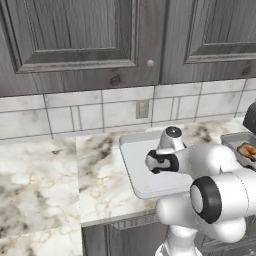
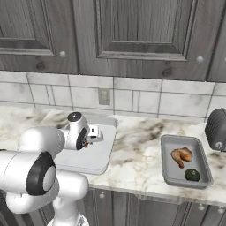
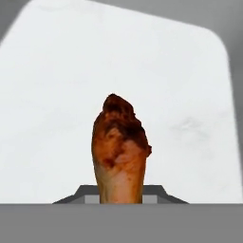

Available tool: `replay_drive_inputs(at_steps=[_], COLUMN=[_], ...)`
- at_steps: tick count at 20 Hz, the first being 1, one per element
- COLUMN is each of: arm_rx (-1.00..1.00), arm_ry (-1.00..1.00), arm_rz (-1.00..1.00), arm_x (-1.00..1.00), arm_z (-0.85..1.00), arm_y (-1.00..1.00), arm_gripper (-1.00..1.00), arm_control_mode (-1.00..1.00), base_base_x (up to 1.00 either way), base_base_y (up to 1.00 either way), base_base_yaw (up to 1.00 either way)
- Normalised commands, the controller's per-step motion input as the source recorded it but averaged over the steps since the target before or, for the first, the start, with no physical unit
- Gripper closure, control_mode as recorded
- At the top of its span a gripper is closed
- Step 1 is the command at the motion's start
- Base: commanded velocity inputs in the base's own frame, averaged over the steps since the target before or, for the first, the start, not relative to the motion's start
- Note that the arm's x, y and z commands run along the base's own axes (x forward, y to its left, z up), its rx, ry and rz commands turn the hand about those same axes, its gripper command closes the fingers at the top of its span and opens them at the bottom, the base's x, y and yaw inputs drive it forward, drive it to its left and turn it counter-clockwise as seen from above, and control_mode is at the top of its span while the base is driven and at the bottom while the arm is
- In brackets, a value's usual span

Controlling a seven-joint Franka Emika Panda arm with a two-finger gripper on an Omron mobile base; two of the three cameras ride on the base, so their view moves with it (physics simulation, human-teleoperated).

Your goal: Place one squash and one chicken drumstick in each tupperware on the nearby counter, to pack two identical lunches.

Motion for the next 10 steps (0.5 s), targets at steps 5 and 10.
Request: replay_drive_inputs(at_steps=[5, 10], arm_rx=[0.0, 0.0], arm_ry=[0.0, -0.01], arm_rz=[-0.02, 0.0], arm_x=[0.25, 0.23], arm_z=[-0.53, -0.38], arm_y=[0.0, 0.0], arm_gripper=[1.0, -1.0], arm_control_mode=[-1.0, -1.0], base_base_x=[0.0, 0.0], base_base_y=[0.0, 0.0], base_base_yaw=[0.0, 0.0])
